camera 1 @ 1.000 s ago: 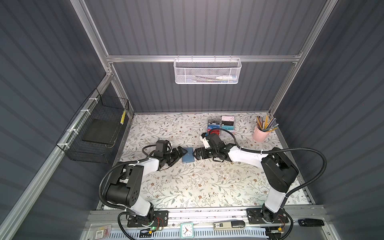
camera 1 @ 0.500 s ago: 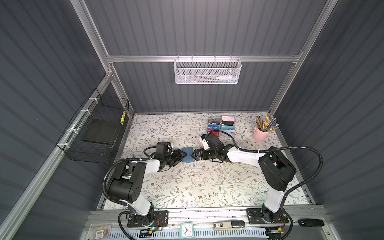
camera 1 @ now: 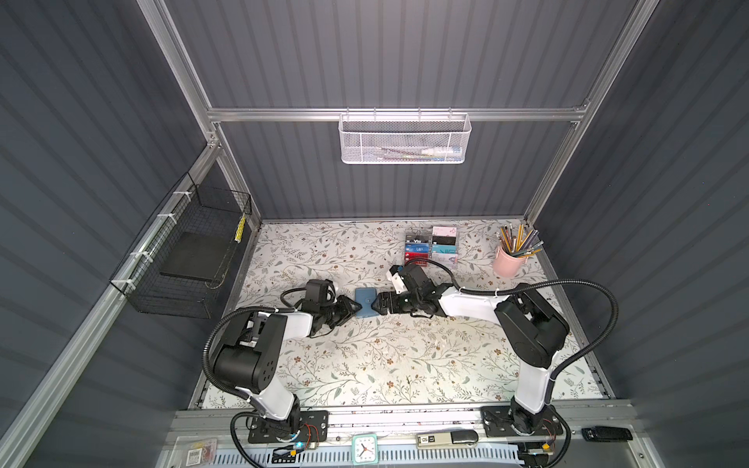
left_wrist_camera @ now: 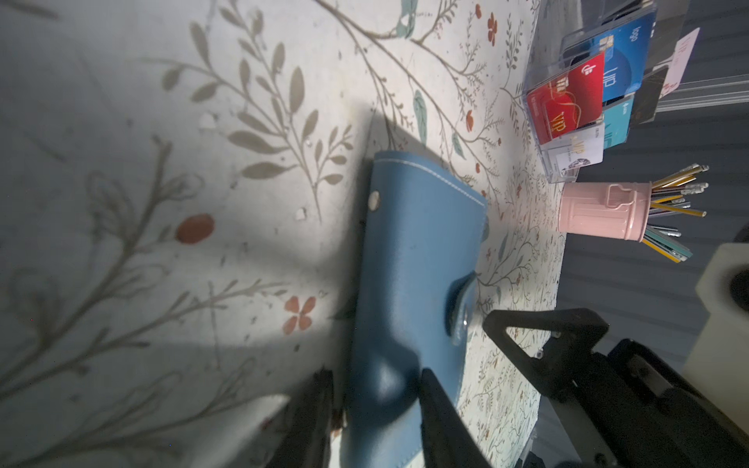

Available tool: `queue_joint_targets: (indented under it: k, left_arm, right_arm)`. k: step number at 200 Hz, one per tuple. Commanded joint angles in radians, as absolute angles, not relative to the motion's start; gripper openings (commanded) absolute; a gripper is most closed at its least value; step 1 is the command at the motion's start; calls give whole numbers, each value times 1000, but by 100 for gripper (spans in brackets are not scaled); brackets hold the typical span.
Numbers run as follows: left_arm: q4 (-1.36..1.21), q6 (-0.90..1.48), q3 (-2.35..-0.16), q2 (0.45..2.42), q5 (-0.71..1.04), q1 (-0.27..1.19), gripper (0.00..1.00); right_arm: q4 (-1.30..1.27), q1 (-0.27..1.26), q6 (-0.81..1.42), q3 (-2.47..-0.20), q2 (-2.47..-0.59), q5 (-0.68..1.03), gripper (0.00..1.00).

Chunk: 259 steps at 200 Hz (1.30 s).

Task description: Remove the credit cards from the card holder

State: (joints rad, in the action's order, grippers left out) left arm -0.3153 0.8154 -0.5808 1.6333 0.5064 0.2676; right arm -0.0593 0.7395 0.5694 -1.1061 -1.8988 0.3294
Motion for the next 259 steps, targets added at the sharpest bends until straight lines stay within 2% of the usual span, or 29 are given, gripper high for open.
queue_joint_targets:
  k: [1, 91, 120, 188, 215, 259]
  left_arm:
    - [-304, 793, -565, 1651, 488, 267, 36]
    - [-367, 813, -550, 1668, 492, 267, 36]
    - [-382, 818, -545, 1669, 493, 267, 37]
    - [-435, 846, -534, 1687, 502, 273, 35]
    - [-445, 850, -535, 1683, 496, 283, 26]
    - [-479, 863, -530, 1707, 491, 302, 32]
  right_arm:
    - [-65, 744, 579, -1125, -1932, 371, 87]
    - [-48, 744, 579, -1194, -2004, 386, 61]
    - [-38, 744, 580, -1211, -2026, 393, 49]
    - [-56, 744, 607, -1214, -2045, 412, 36]
    - [-64, 744, 621, -1214, -2052, 423, 32]
    - [-85, 744, 645, -1215, -2069, 444, 25]
